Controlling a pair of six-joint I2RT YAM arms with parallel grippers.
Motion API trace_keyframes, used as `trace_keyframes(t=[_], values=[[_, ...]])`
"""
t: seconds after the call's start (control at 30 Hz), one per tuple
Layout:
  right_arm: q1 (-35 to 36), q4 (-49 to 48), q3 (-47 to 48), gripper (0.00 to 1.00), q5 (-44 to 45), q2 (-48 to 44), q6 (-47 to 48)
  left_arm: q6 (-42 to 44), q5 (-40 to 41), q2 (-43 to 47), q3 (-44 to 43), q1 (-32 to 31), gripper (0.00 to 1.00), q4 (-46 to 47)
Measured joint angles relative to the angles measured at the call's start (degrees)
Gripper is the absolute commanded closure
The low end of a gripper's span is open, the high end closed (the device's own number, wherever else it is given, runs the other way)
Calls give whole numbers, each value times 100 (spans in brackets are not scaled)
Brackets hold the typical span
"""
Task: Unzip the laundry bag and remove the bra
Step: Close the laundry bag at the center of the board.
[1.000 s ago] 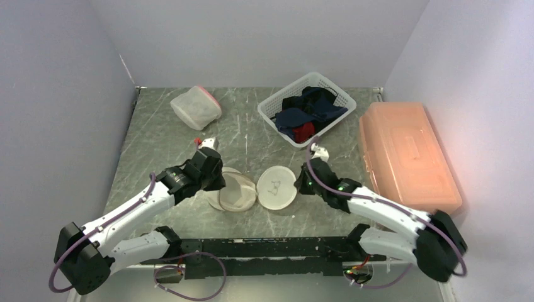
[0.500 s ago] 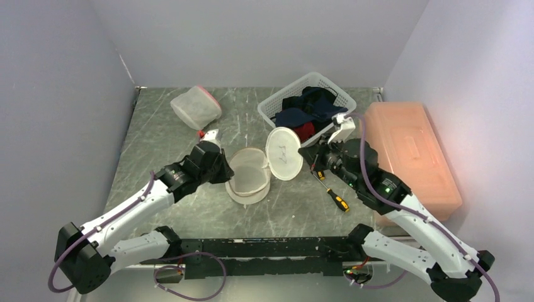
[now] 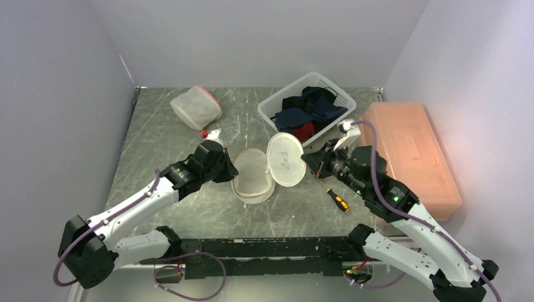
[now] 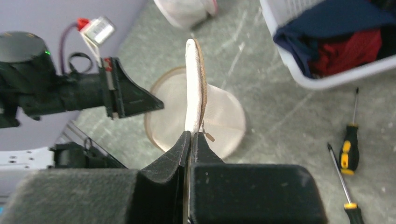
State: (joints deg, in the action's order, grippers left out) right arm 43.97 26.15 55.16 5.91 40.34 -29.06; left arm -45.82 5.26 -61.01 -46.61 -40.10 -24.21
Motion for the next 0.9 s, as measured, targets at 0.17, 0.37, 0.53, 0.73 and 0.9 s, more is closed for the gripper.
trace_keyframes(t=[0.17,0.37,0.53,0.73,0.9], values=[[0,142,-468,100,153,101,-201,-22,11,-155,236,0,62,-122],[0,168,-535,100,326,136,-461,120,142,-160,68,0,7,-361],[2,199,-535,100,529,229,-684,326,284,11,-216,-15,6,-592],[2,490,-433,100,831,455,-1108,861,385,483,-308,-675,6,-251],[2,702,-214,100,929,669,-1405,1687,691,450,-343,-1768,6,444]])
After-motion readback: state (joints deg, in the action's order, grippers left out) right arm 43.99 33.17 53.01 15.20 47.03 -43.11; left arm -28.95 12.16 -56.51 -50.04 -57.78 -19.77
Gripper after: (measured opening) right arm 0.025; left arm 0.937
